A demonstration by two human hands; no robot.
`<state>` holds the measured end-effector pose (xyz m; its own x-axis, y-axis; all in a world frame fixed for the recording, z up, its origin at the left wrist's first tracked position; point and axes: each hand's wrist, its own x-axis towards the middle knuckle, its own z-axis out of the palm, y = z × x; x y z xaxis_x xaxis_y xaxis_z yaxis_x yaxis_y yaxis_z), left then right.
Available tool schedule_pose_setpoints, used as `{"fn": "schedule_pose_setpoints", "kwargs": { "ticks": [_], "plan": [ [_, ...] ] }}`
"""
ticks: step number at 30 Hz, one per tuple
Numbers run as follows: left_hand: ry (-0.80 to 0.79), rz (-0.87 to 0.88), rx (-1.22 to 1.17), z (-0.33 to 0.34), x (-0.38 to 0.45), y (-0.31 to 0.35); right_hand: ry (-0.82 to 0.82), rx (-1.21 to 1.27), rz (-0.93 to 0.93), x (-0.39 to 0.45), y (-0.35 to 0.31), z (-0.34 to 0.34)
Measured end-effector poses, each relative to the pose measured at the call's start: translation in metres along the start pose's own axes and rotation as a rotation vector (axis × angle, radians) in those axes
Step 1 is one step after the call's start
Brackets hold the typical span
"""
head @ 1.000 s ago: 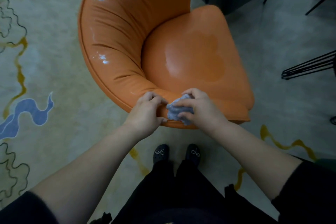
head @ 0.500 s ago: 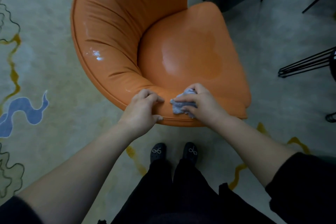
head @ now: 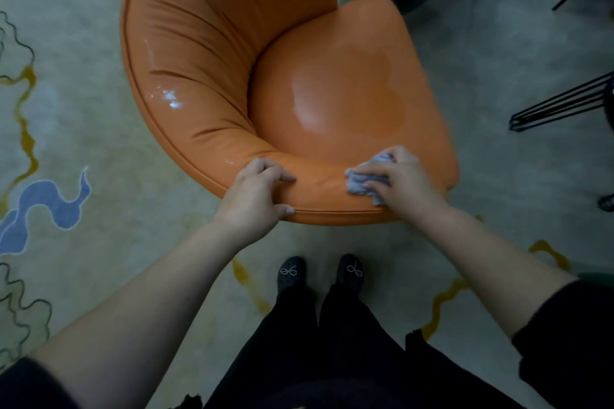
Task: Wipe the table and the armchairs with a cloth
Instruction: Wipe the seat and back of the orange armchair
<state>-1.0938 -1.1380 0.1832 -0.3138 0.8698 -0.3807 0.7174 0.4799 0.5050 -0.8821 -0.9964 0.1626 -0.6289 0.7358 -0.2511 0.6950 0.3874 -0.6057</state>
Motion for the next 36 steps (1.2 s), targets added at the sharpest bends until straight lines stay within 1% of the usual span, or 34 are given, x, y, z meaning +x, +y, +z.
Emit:
{"fn": "schedule_pose_setpoints", "kwargs": {
  "ticks": [2,5,6,8,10,11,14,15,17,21,23,25,28,30,32,36],
  "plan": [
    [0.0,-0.004,-0.003,0.001,-0.001,0.0,0.041,-0.015,0.063,-0.001,0.01,-0.005],
    [0.019,-0.008,0.015,0.002,-0.001,0.0,0.031,0.097,0.071,-0.001,-0.018,0.019],
    [0.027,-0.011,0.021,0.003,-0.001,0.001,0.019,0.133,0.043,0.0,-0.03,0.029],
    [0.034,-0.01,0.032,0.004,-0.002,0.001,0.002,0.124,-0.046,-0.002,-0.043,0.04],
    [0.029,-0.007,0.034,0.004,-0.001,0.001,-0.009,0.102,-0.073,-0.004,-0.034,0.03],
    [0.026,-0.007,0.03,0.004,-0.001,0.001,0.002,0.097,-0.04,-0.007,-0.022,0.021],
    [0.022,-0.009,0.012,0.003,0.0,0.002,0.119,0.018,0.119,-0.014,0.017,-0.006],
    [0.018,-0.007,0.011,0.003,0.0,0.002,0.136,0.002,0.159,-0.016,0.021,-0.009],
    [0.011,-0.007,0.009,0.003,0.0,0.002,0.122,0.02,0.179,-0.015,0.012,-0.001],
    [0.016,-0.005,0.019,0.004,0.0,0.001,0.078,0.125,0.014,-0.013,-0.035,0.036],
    [0.02,-0.003,0.014,0.003,0.001,0.0,0.037,0.086,-0.042,-0.011,-0.033,0.035],
    [0.013,-0.001,0.011,0.003,0.001,0.0,0.027,0.058,0.014,-0.006,-0.008,0.019],
    [0.015,0.001,0.011,0.004,0.001,-0.001,0.08,-0.013,0.204,0.002,0.029,-0.002],
    [0.021,0.004,0.018,0.005,0.001,-0.001,0.06,-0.075,0.247,0.008,0.029,0.002],
    [0.033,0.007,0.021,0.006,0.001,-0.001,0.034,-0.028,0.205,0.019,0.007,0.018],
    [0.067,0.016,0.029,0.007,0.0,-0.001,-0.071,0.129,0.02,0.029,-0.042,0.049]
  ]
}}
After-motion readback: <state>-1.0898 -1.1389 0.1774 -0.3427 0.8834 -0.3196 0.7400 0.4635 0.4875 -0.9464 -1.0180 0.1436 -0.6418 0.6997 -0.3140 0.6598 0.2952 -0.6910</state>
